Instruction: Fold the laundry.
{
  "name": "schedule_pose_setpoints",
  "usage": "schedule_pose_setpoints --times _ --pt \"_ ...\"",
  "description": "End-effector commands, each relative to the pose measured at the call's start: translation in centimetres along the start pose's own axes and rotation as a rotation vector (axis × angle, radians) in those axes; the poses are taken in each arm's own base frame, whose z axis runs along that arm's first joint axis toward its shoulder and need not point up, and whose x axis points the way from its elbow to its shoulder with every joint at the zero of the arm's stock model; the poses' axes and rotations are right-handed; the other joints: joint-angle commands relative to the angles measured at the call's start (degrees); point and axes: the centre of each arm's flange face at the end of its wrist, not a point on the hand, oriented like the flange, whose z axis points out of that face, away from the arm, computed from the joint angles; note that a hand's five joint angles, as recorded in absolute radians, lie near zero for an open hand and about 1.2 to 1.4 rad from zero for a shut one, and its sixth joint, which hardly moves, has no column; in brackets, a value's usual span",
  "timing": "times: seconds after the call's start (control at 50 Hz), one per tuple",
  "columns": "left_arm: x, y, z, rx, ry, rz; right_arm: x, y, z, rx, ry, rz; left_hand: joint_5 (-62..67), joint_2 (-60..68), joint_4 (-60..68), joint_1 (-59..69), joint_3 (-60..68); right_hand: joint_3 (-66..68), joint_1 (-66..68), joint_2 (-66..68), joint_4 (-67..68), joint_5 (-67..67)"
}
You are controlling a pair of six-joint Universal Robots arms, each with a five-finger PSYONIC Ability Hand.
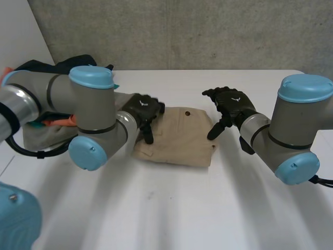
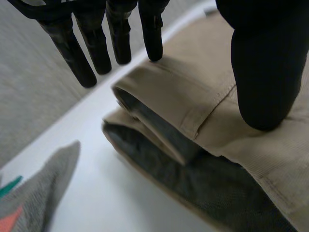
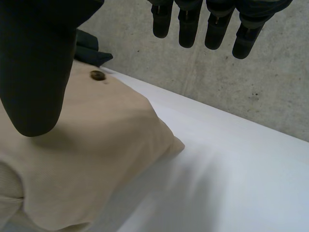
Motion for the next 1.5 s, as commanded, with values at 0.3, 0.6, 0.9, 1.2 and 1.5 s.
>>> schedule_pose_setpoints --times 0.3,0.6,0.9,1.2,1.5 --pt "-2.1 -17.5 -4.7 0.627 -0.318 0.139 1.7 -1.7 0.3 0.048 0.029 -0.005 59.70 59.59 59.32 59.12 59.36 -1.76 -2.82 -1.84 -2.15 -2.44" --pt "12.7 -11.5 -7.3 0.383 0.380 0.013 12.0 -8.5 -0.2 0.229 0.259 -0.009 9.88 9.77 9.50 9.30 9.54 -1.76 -2.82 -1.84 -2.15 -2.44" --pt "3.5 -12.6 -8.3 0.368 -0.024 0.039 6.8 -8.5 -1.9 0.075 0.097 -0.252 -10.30 -10.41 -10.68 -10.88 -10.64 -1.76 -2.82 -1.84 -2.15 -2.44" --pt "-2.2 -2.5 -3.8 -0.010 -0.076 -0.074 -2.6 -5.5 -0.1 0.048 -0.104 -0.437 -10.30 -10.41 -10.68 -10.88 -10.64 -1.76 -2.82 -1.84 -2.15 -2.44" --pt "1.5 1.9 1.1 -0.069 0.009 -0.075 0.2 0.4 4.5 -0.189 -0.069 -0.237 -5.40 -5.51 -5.78 -5.98 -5.74 10.30 9.24 10.22 9.91 9.62"
